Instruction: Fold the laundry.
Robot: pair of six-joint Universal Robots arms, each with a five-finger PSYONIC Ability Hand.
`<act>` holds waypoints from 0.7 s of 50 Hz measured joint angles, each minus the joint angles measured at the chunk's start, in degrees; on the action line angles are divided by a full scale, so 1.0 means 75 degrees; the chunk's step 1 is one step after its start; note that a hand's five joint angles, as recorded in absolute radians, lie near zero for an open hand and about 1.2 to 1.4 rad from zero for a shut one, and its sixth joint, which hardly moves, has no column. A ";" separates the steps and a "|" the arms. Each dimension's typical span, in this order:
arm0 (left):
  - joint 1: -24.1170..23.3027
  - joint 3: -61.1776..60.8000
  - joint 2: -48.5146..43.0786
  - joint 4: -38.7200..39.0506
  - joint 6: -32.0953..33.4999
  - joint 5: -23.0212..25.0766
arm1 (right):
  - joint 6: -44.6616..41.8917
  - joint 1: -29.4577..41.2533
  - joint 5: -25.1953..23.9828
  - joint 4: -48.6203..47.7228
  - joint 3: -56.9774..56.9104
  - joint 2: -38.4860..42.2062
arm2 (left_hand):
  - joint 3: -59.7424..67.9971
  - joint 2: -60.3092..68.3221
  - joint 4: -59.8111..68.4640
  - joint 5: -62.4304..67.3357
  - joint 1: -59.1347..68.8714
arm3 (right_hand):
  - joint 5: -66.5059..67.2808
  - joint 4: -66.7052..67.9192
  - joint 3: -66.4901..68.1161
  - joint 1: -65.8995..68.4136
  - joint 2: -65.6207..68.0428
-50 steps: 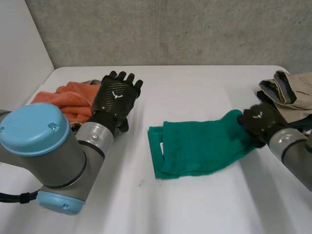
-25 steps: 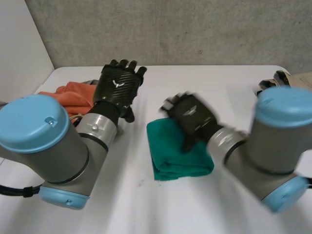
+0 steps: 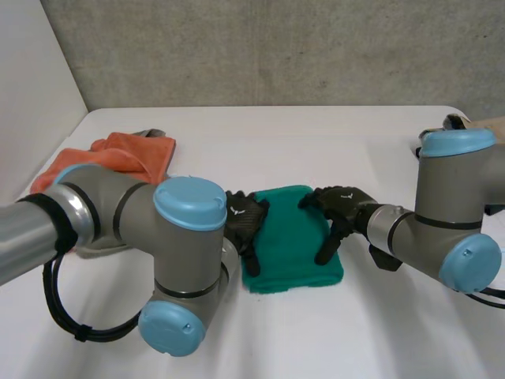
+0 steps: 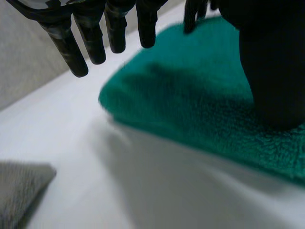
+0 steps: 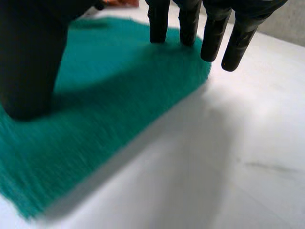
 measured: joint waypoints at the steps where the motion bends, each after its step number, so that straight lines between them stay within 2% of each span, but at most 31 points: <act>1: 0.0019 0.0006 -0.0068 -0.0040 0.0033 -0.0072 | -0.0129 0.0005 0.0094 0.0015 -0.0039 0.0066 | 0.0000 0.0000 0.0000 0.0000 0.0000 | 0.0000 0.0000 0.0000 0.0000 0.0000; 7: 0.0058 -0.0041 -0.0022 -0.0083 0.0116 -0.0132 | -0.0737 0.0063 0.0485 0.0031 -0.0119 0.0092 | 0.0000 0.0000 0.0000 -0.0001 0.0000 | -0.0009 -0.0001 0.0000 -0.0001 0.0000; 11: 0.0057 -0.0050 0.0350 -0.0068 0.0134 -0.0025 | -0.1172 0.0218 0.0766 -0.0072 0.0016 -0.0444 | 0.0000 0.0000 0.0000 -0.0013 0.0000 | -0.0021 -0.0001 0.0000 -0.0001 0.0000; 16: 0.0087 -0.0056 0.1244 -0.0021 0.0137 0.0364 | -0.1133 0.0278 0.0812 -0.0520 0.0500 -0.1262 | 0.0000 0.0000 0.0000 -0.0013 0.0000 | -0.0021 0.0000 0.0000 -0.0001 0.0000; 19: 0.0186 -0.0107 0.1933 -0.0016 0.0140 0.0900 | -0.1056 0.0299 0.0815 -0.1015 0.1080 -0.1888 | 0.0000 0.0000 0.0000 -0.0013 -0.0001 | -0.0021 0.0000 0.0000 -0.0001 0.0000; 22: 0.0435 -0.0219 0.2596 -0.0078 0.0141 0.1693 | -0.1041 0.0322 0.0817 -0.1611 0.1876 -0.2545 | -0.0001 0.0000 0.0000 -0.0013 0.0000 | -0.0021 0.0000 0.0000 -0.0001 0.0000; 23: 0.0435 -0.0219 0.2596 -0.0078 0.0141 0.1693 | -0.1041 0.0322 0.0817 -0.1611 0.1876 -0.2545 | -0.0001 0.0000 0.0000 -0.0013 0.0000 | -0.0021 0.0000 0.0000 -0.0001 0.0000; 24: 0.0604 -0.0303 0.2900 -0.0163 0.0138 0.2226 | -0.1044 0.0326 0.0817 -0.1716 0.2030 -0.2647 | 0.0000 0.0000 0.0000 -0.0013 0.0000 | -0.0021 0.0000 0.0000 -0.0001 0.0000; 26: 0.0773 -0.0381 0.3143 -0.0311 0.0131 0.2836 | -0.1087 0.0385 0.0816 -0.2343 0.2913 -0.3052 | 0.0000 0.0000 0.0000 -0.0013 0.0000 | -0.0021 0.0000 0.0000 -0.0001 0.0000; 27: 0.0833 -0.0404 0.3220 -0.0382 0.0126 0.3081 | -0.1102 0.0420 0.0815 -0.2487 0.3107 -0.3102 | 0.0000 0.0000 0.0000 -0.0013 0.0000 | -0.0021 0.0000 0.0000 -0.0001 0.0000; 28: 0.0968 -0.0452 0.3363 -0.0577 0.0113 0.3668 | -0.1143 0.0533 0.0811 -0.2832 0.3548 -0.3172 | -0.0001 0.0000 0.0000 -0.0013 0.0000 | -0.0021 0.0000 0.0000 -0.0001 0.0000; 32: 0.1240 -0.0516 0.3535 -0.1042 0.0088 0.4860 | -0.1267 0.0861 0.0807 -0.3598 0.4302 -0.3121 | 0.0000 0.0000 -0.0001 -0.0013 0.0000 | -0.0022 0.0000 0.0000 -0.0001 0.0000; 35: 0.1316 -0.0524 0.3564 -0.1165 0.0082 0.5155 | -0.1352 0.1016 0.0811 -0.3996 0.4566 -0.2975 | 0.0000 0.0000 -0.0001 -0.0013 0.0000 | -0.0022 0.0000 0.0000 -0.0001 0.0000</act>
